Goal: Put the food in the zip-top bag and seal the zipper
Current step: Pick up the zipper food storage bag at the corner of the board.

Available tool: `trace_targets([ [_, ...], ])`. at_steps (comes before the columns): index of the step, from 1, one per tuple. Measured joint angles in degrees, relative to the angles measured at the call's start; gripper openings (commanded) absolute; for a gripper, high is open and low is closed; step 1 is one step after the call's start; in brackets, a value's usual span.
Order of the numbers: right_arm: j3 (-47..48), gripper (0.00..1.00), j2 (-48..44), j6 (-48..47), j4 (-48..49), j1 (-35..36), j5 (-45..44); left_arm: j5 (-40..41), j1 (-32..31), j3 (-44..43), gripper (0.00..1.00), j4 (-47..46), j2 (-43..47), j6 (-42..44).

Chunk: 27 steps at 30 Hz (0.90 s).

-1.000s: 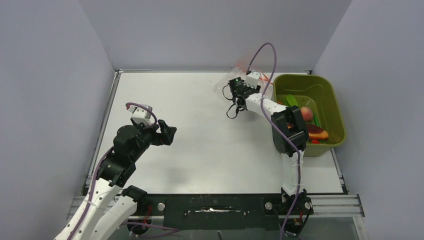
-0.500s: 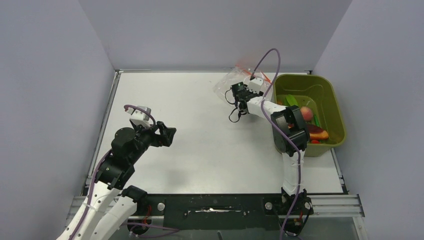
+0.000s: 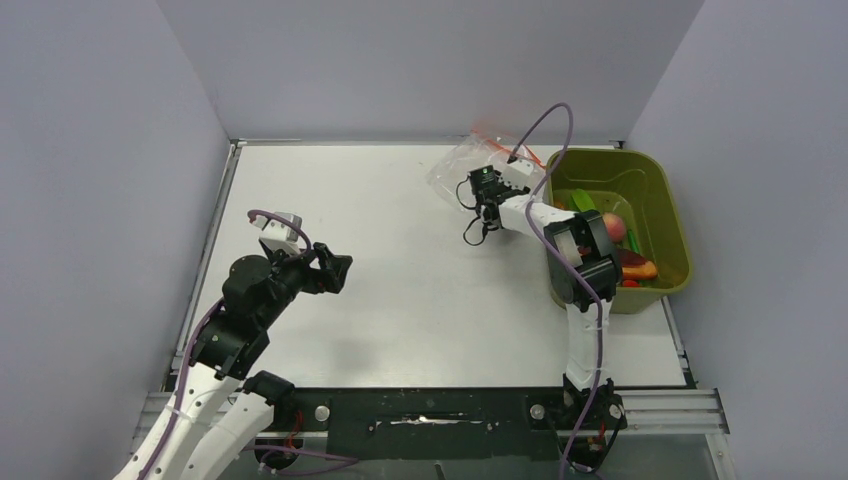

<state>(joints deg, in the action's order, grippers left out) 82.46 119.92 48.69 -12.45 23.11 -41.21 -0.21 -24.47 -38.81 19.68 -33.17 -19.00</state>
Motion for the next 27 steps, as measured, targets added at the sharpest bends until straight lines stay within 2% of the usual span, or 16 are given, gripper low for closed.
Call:
trace_targets([
  [5,-0.5,0.42,0.1,0.4,0.6,-0.7,0.7,0.2,0.0,0.0,0.80,0.0,0.0,0.0],
  [7,-0.6,0.37,0.5,0.2,1.3,-1.0,1.2,0.2,0.0,0.0,0.80,0.0,0.0,0.0],
  [10,-1.1,0.26,1.4,-0.3,2.8,-1.1,2.0,0.3,0.0,0.0,0.80,0.0,0.1,0.1],
  [14,-2.5,0.07,1.9,-1.3,4.2,-1.3,3.3,0.4,0.0,0.0,0.80,0.0,0.1,0.2],
  [16,-2.9,0.02,1.9,-2.2,5.7,-1.3,3.8,0.4,0.0,0.0,0.80,0.0,0.1,0.2],
  [23,-7.0,0.00,0.1,-8.6,11.7,-0.7,7.2,0.4,0.0,0.0,0.80,0.0,-0.1,0.2],
  [27,-10.7,0.00,-3.6,-12.9,13.4,0.2,12.3,0.4,0.0,0.0,0.80,0.0,-0.6,0.2],
])
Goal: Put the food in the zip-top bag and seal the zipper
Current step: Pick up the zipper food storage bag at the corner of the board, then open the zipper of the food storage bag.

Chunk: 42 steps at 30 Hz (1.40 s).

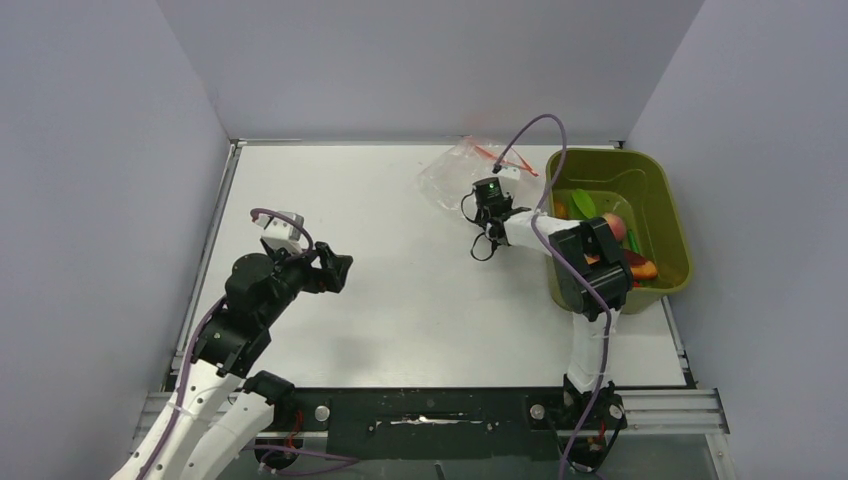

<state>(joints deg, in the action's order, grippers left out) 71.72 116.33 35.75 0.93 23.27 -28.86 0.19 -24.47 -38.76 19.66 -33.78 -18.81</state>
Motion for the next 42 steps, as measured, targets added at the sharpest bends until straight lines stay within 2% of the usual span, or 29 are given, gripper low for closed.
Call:
trace_targets([
  [9,-10.2,0.00,-12.4,-11.8,2.9,2.9,15.6,0.7,0.0,0.2,0.79,0.1,-1.7,0.0],
  [12,-13.4,0.05,-17.1,-16.5,2.9,5.3,20.7,0.9,0.0,0.4,0.75,0.1,-1.8,-0.2],
  [16,-17.4,0.14,-22.9,-22.2,2.5,6.9,32.0,1.3,0.0,1.2,0.74,0.0,-2.3,-0.6],
  [20,-16.7,0.14,-23.2,-28.2,-3.8,6.4,39.3,1.5,0.0,1.6,0.74,0.0,-3.3,-2.0],
  [25,-11.0,0.09,-19.0,-37.7,-16.9,6.3,44.2,1.3,0.0,1.7,0.71,-0.2,-4.8,-4.2],
  [32,-10.2,0.05,-20.5,-54.2,-22.3,5.4,47.2,-0.4,0.3,0.1,0.70,0.8,-14.2,-6.7],
  [37,-12.2,0.03,-25.9,-67.0,-21.4,2.4,51.7,-6.1,5.8,-2.4,0.70,0.8,-22.0,-8.1],
  [42,-10.5,0.09,-26.5,-76.3,-23.0,1.5,54.1,-15.5,14.2,-2.3,0.71,-3.1,-26.6,-9.7],
])
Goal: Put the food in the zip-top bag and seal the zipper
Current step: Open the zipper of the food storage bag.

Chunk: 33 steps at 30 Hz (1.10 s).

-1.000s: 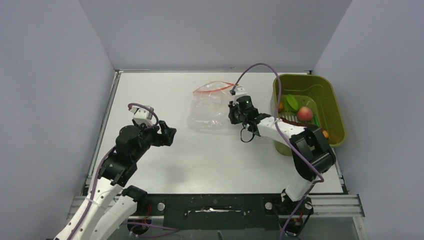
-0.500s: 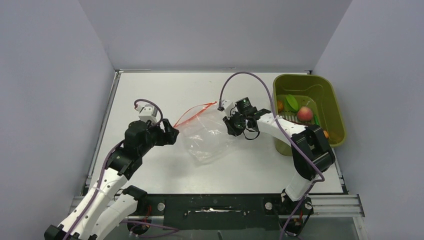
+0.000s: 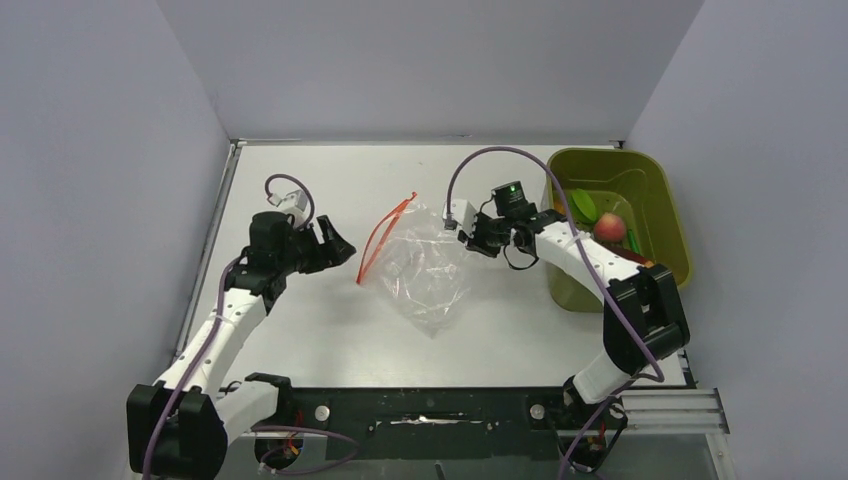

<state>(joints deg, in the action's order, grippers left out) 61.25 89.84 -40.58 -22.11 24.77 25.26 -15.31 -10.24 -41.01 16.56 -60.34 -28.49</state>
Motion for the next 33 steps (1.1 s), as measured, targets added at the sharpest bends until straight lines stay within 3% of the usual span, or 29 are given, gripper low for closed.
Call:
trace_targets([
  [8,5.0,0.08,5.1,-9.3,-5.0,0.0,0.9,-10.3,0.9,2.2,0.71,-13.9,-2.2,-1.9],
  [21,4.1,0.07,4.9,-18.7,-4.0,1.0,3.8,-13.3,0.9,0.4,0.71,-17.3,-16.0,-2.3],
  [29,3.9,0.07,3.5,-21.3,-4.0,2.7,4.3,-20.8,1.4,-3.5,0.70,-23.6,-22.8,-2.4],
  [33,3.9,0.07,3.5,-22.1,-4.1,3.5,4.3,-22.4,2.4,-4.8,0.49,-24.6,-25.2,-2.6],
])
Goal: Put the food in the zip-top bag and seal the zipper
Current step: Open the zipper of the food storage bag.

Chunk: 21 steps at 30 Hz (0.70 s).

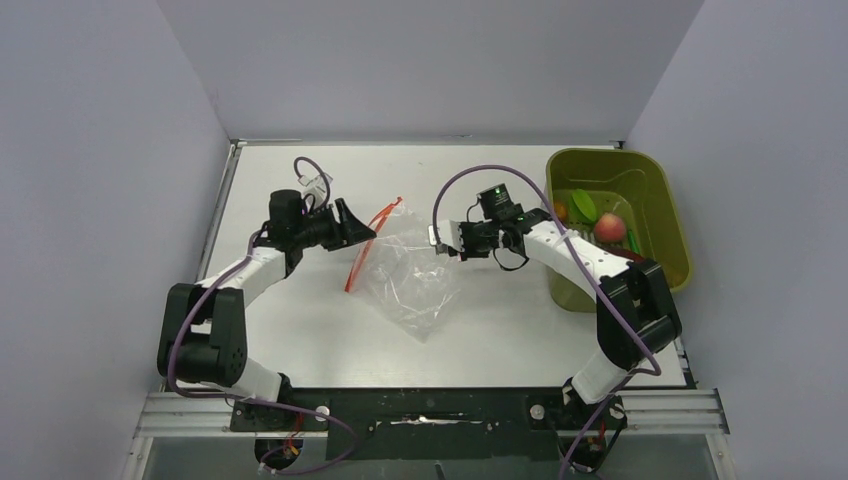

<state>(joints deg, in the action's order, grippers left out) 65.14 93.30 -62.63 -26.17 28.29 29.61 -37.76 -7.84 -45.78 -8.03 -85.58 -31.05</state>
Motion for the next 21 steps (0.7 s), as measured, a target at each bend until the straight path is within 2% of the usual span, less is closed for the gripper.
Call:
trace_targets([
  [3,0.0,0.07,0.0,-0.1,0.1,0.5,0.0,-1.7,0.6,-0.2,0.46,-1.4,-1.3,-0.5],
  [8,0.0,0.07,0.0,-0.8,0.4,0.7,0.0,-3.1,0.7,-0.3,0.57,-2.5,-1.4,-1.0],
  [16,0.0,0.07,0.0,-2.4,0.4,0.7,0.5,-2.3,2.0,-2.3,0.60,-2.5,-2.7,0.0],
  [19,0.0,0.07,0.0,-2.9,0.4,0.7,1.1,-5.5,2.1,-2.3,0.59,-5.4,-5.2,-2.0],
  [21,0.0,0.07,0.0,-3.1,0.4,0.7,1.3,-7.6,2.0,-2.3,0.49,-6.6,-6.6,-3.2],
])
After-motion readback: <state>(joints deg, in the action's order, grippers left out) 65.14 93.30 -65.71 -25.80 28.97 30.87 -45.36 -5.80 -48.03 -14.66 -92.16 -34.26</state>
